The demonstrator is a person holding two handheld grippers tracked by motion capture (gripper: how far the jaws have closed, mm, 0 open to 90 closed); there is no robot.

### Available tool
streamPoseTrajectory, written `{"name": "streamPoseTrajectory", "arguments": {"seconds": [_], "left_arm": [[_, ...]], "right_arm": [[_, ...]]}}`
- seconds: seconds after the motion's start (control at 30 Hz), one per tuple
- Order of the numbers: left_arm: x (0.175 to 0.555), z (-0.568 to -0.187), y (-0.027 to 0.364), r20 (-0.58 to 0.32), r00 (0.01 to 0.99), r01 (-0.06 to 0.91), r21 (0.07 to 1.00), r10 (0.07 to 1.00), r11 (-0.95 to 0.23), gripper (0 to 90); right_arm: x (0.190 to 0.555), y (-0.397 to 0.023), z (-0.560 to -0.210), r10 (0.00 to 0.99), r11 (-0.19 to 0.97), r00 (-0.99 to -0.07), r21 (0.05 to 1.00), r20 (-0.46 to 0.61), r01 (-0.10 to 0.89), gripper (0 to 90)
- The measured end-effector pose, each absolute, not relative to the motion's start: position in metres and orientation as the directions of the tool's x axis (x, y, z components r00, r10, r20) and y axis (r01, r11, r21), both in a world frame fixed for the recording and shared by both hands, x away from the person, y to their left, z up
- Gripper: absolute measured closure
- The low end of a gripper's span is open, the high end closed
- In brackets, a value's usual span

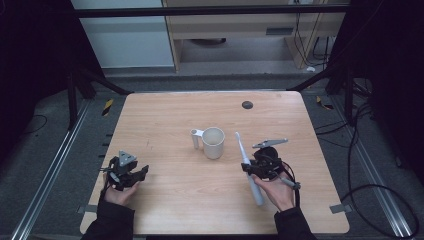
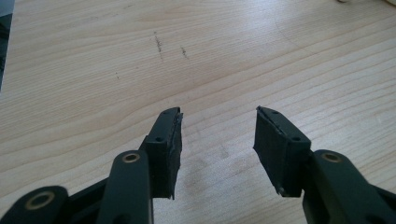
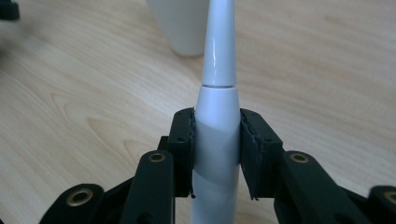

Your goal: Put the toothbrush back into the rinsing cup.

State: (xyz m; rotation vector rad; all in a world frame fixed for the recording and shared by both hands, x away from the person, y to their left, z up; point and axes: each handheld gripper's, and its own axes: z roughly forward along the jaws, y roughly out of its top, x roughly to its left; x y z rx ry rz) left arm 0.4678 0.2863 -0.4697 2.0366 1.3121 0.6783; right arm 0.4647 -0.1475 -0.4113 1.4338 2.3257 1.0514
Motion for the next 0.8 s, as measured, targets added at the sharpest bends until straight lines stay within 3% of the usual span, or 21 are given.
{"name": "streamPoseTrajectory", "arguments": {"seconds": [0.4,0.8], "left_arm": [[0.468,-0.470,0.286,0.089,0.372,0.604,0.733,0.924,-0.313,50.0],[0.468,-0.470,0.287,0.085,0.368,0.602,0.738,0.926,-0.306,49.4]], "right_arm": [[0.464,-0.152,-0.392,0.859,0.097,-0.477,0.853,0.188,0.513,67.6],[0.479,-0.142,-0.372,0.872,-0.053,-0.438,0.931,0.220,0.361,67.6]]}}
